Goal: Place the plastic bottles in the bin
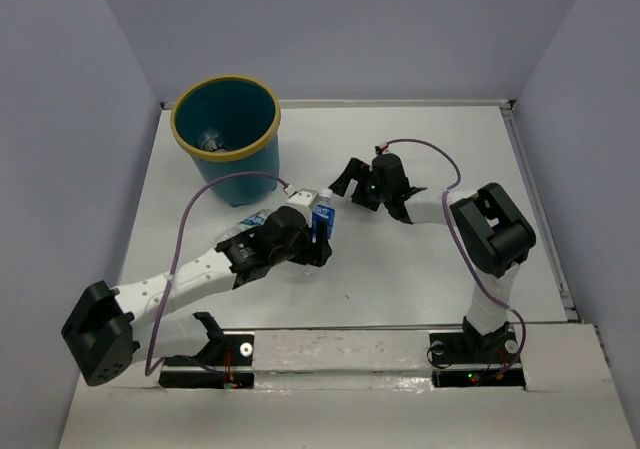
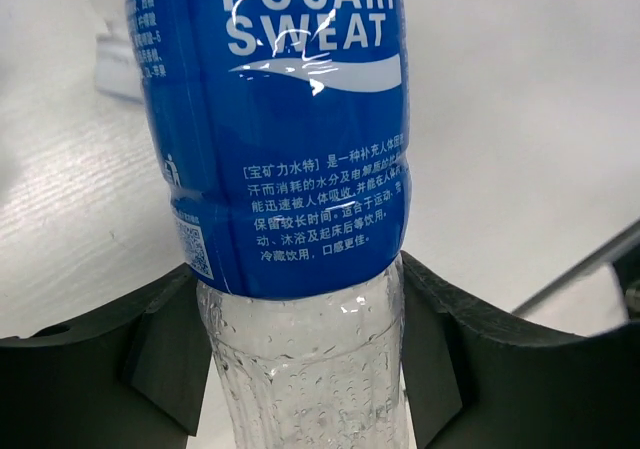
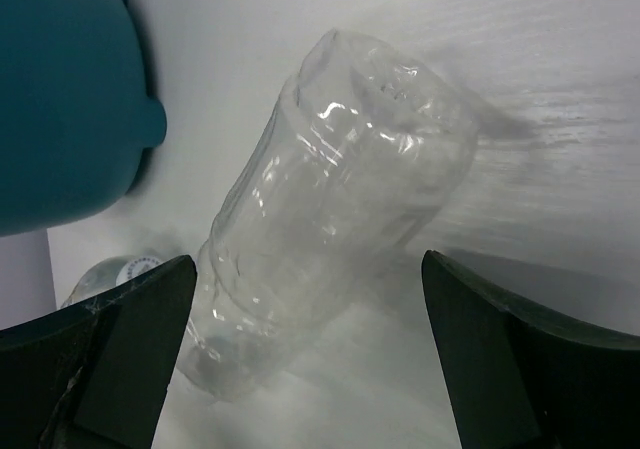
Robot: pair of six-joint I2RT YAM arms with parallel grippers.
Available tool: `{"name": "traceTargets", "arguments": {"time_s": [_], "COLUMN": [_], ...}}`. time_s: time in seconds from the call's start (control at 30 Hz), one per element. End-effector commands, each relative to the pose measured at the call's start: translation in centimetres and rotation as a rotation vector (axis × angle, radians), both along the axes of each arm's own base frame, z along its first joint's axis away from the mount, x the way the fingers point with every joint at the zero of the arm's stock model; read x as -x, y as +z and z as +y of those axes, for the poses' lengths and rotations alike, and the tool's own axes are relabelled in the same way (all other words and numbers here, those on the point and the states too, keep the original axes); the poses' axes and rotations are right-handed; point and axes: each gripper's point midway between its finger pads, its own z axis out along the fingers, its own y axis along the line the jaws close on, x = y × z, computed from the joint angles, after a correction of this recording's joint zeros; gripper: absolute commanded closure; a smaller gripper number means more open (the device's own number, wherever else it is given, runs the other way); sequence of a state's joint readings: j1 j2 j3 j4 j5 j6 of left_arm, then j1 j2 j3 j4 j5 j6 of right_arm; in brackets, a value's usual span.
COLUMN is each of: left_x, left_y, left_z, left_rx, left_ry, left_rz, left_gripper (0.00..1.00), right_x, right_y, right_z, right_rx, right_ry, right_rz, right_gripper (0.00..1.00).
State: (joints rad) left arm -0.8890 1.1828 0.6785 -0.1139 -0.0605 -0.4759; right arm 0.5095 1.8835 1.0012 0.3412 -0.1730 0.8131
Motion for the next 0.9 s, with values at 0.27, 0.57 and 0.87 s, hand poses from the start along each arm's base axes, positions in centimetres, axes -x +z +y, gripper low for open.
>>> {"name": "traceTargets", "arguments": {"time_s": [0.27, 0.57, 0.87], "left_x": [-4.5, -11.8, -19.8], "left_y": [23.0, 35.1, 34.2], "left_z": [1.1, 6.0, 15.0], "left_rx": [0.326, 0.32, 0.171], "left_ry": [0.178, 0.365, 0.648], "left_rz": [-0.449, -0.668, -0.709], "left_gripper": [0.55, 0.56, 0.56], "right_x": [-2.6, -1.5, 2.6], "right_y": [-0.5, 2.7, 12.7], "right_z": [2.5, -1.7, -4.3], "right_rx": [-0.043, 0.018, -0.042], "right_ry": [-0.053, -0.128, -0.099], "right_rz": [0.014, -0.106, -0.358], "right_gripper": [0.28, 0.61, 0.61]}}
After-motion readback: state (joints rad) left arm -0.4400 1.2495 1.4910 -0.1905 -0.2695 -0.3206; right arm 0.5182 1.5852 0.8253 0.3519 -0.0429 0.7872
